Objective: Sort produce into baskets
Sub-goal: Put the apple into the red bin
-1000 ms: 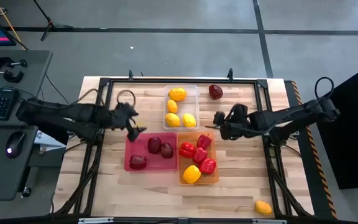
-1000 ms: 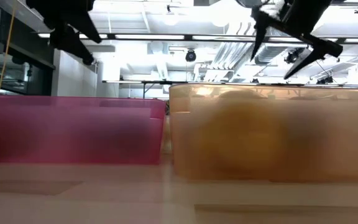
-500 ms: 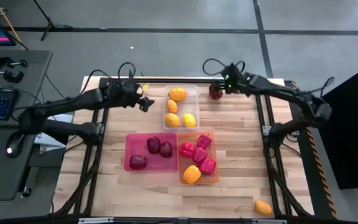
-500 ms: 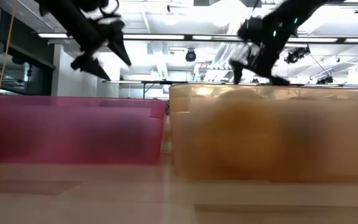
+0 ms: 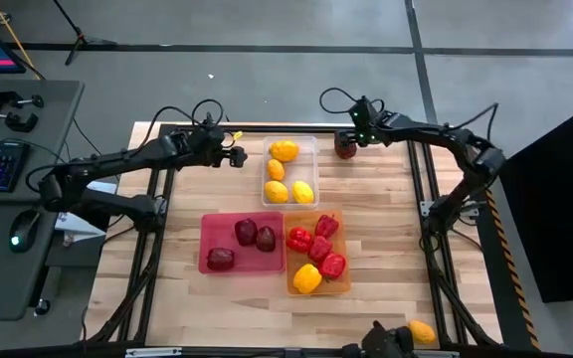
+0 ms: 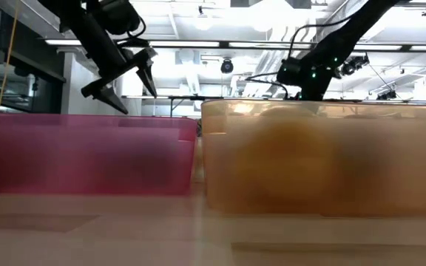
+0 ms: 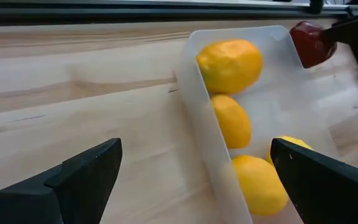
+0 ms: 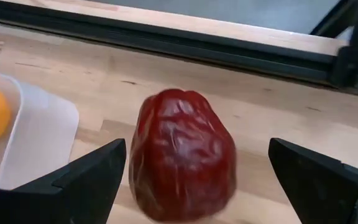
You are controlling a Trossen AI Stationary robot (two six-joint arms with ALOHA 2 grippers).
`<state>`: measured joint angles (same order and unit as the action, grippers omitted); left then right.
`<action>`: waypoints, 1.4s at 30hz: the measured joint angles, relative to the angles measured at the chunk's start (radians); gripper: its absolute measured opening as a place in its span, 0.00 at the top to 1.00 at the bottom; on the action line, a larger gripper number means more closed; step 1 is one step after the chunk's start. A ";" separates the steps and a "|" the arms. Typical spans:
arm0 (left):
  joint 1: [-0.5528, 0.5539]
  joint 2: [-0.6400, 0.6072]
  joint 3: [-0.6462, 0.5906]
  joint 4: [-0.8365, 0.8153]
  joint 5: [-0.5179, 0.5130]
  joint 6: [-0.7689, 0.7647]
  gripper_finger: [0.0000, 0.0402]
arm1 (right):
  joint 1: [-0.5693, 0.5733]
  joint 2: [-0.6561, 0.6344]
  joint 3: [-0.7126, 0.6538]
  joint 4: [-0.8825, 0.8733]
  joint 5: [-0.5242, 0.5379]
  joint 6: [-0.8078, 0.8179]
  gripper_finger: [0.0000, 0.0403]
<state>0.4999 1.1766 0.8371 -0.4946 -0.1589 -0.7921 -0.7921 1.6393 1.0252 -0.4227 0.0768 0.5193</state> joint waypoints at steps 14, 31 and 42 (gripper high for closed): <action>0.011 0.004 0.000 0.094 -0.013 0.009 0.01 | 0.000 0.156 0.000 0.093 -0.014 -0.030 0.05; -0.032 -0.362 0.000 0.300 0.065 0.342 0.01 | 0.066 -0.171 0.000 0.149 -0.165 -0.025 0.28; -0.224 -0.449 -0.128 0.356 0.160 0.302 0.01 | 0.597 -0.160 0.000 0.356 -0.038 0.271 0.26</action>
<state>0.2758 0.7275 0.7089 -0.1385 0.0015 -0.4903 -0.1947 1.4795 1.0256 -0.0663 0.0388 0.7898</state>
